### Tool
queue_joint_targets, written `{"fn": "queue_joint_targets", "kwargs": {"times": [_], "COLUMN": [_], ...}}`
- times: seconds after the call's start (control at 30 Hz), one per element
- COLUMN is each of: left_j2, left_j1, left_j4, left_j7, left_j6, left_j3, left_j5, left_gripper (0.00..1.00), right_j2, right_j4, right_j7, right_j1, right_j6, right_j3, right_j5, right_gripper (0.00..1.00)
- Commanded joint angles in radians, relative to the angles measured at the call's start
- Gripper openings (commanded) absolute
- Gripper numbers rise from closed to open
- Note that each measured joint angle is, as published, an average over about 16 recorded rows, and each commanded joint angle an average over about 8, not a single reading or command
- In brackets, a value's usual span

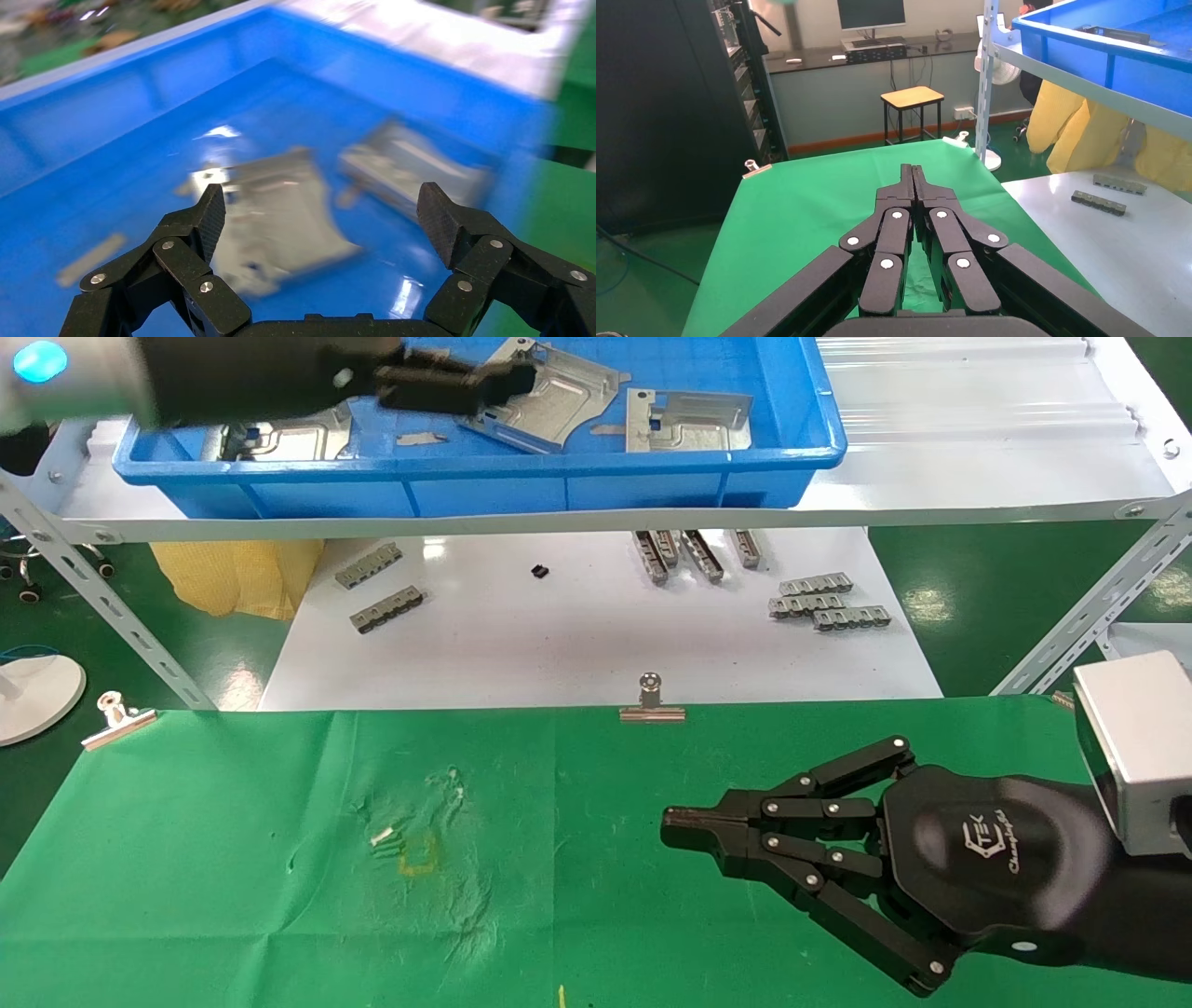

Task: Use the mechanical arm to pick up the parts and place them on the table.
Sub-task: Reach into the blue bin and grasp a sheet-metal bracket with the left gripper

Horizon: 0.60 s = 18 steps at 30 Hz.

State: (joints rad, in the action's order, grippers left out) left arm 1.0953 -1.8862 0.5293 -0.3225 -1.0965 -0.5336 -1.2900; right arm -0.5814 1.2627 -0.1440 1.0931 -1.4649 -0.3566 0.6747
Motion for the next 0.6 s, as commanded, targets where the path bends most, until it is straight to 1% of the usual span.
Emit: {"fn": "queue_joint_targets", "kwargs": {"times": [0.03,0.1,0.13,0.17,0.2,0.23,0.3,0.37,0.4,0.43,0.47,0.5,0.57,0.6], "left_j2": [0.069,0.121,0.145,0.166,0.184,0.200,0.224,0.237,0.241,0.243,0.244,0.244,0.242,0.241], "left_j1": [-0.078,-0.116,-0.131,-0.144,-0.154,-0.164,-0.179,-0.191,-0.195,-0.198,-0.201,-0.202,-0.205,-0.206], "left_j4": [-0.126,-0.218,-0.258,-0.294,-0.324,-0.351,-0.392,-0.421,-0.431,-0.438,-0.444,-0.447,-0.451,-0.452], "left_j7": [0.002,0.006,0.008,0.010,0.011,0.011,0.010,0.009,0.008,0.006,0.006,0.006,0.008,0.011], "left_j6": [0.047,0.127,0.167,0.204,0.235,0.262,0.294,0.304,0.303,0.299,0.294,0.288,0.274,0.267], "left_j3": [-0.034,-0.048,-0.054,-0.060,-0.065,-0.071,-0.081,-0.090,-0.093,-0.096,-0.097,-0.098,-0.098,-0.097], "left_j5": [-0.065,-0.099,-0.113,-0.126,-0.137,-0.147,-0.164,-0.177,-0.181,-0.183,-0.185,-0.185,-0.182,-0.179], "left_gripper": [1.00,1.00,1.00,1.00,0.98,0.93,0.75,0.51,0.38,0.26,0.15,0.07,0.01,0.00], "right_j2": [0.000,0.000,0.000,0.000,0.000,0.000,0.000,0.000,0.000,0.000,0.000,0.000,0.000,0.000], "right_j4": [0.000,0.000,0.000,0.000,0.000,0.000,0.000,0.000,0.000,0.000,0.000,0.000,0.000,0.000], "right_j7": [0.000,0.000,0.000,0.000,0.000,0.000,0.000,0.000,0.000,0.000,0.000,0.000,0.000,0.000], "right_j1": [0.000,0.000,0.000,0.000,0.000,0.000,0.000,0.000,0.000,0.000,0.000,0.000,0.000,0.000], "right_j6": [0.000,0.000,0.000,0.000,0.000,0.000,0.000,0.000,0.000,0.000,0.000,0.000,0.000,0.000], "right_j3": [0.000,0.000,0.000,0.000,0.000,0.000,0.000,0.000,0.000,0.000,0.000,0.000,0.000,0.000], "right_j5": [0.000,0.000,0.000,0.000,0.000,0.000,0.000,0.000,0.000,0.000,0.000,0.000,0.000,0.000], "right_gripper": [0.00,0.01,0.04,0.10,0.22,0.35,0.60,0.84,0.93,1.00,1.00,1.00,1.00,1.00]}}
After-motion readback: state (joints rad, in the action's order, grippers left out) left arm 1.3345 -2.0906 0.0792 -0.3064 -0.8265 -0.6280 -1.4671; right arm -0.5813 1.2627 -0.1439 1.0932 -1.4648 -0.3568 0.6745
